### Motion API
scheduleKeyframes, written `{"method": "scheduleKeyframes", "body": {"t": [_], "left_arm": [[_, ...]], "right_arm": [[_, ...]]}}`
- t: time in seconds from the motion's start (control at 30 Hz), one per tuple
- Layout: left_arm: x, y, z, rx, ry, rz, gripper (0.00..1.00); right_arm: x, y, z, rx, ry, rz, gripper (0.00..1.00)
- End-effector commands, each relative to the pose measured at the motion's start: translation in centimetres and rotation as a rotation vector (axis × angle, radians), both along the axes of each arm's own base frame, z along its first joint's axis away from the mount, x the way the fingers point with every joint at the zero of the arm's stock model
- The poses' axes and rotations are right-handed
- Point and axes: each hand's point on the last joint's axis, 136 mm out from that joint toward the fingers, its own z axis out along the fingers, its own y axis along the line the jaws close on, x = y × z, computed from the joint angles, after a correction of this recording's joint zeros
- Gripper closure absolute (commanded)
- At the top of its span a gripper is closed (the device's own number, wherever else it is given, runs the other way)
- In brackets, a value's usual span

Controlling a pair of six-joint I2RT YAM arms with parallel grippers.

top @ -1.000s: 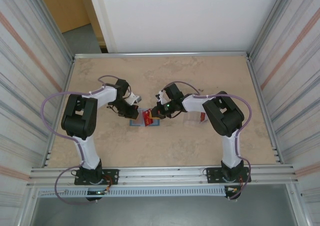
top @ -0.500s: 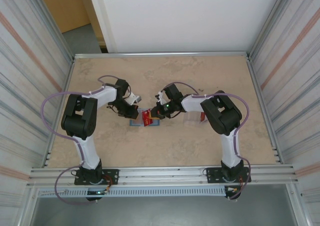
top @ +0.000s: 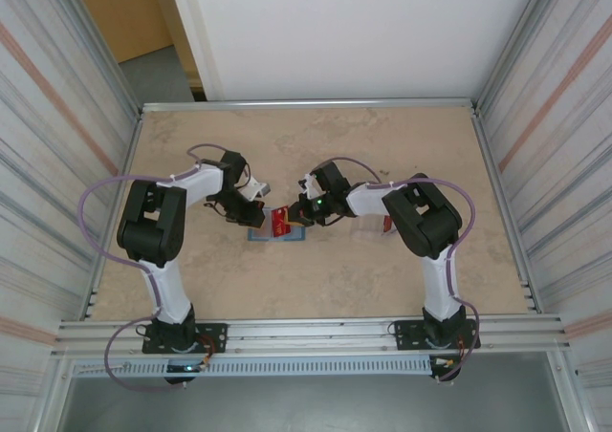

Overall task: Put the credit cards into the card holder
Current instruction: Insert the credit card into the card slot.

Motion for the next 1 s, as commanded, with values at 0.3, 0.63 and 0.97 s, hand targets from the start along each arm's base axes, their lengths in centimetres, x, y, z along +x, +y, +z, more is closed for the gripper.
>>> {"method": "scheduleKeyframes", "body": {"t": [0.3,0.63,0.97], "left_arm": [[-0.4,-0.1,0.5,0.000,0.003,-0.013,1.00],[-0.3,-0.4,0.9,-0.005,-0.001,-0.013,1.00],[0.1,-0.7,2.0,-0.017,-0.020,-0.014,1.00]], "right_arm": [[-1.0,-0.8,-3.3,-0.132,0.041,-0.067,1.00],[-1.5,-0.2,-3.4,-0.154,0.026,-0.072,1.00],[-2.1,0.1,-3.9,-0.197,0.029,-0.059,1.00]]}}
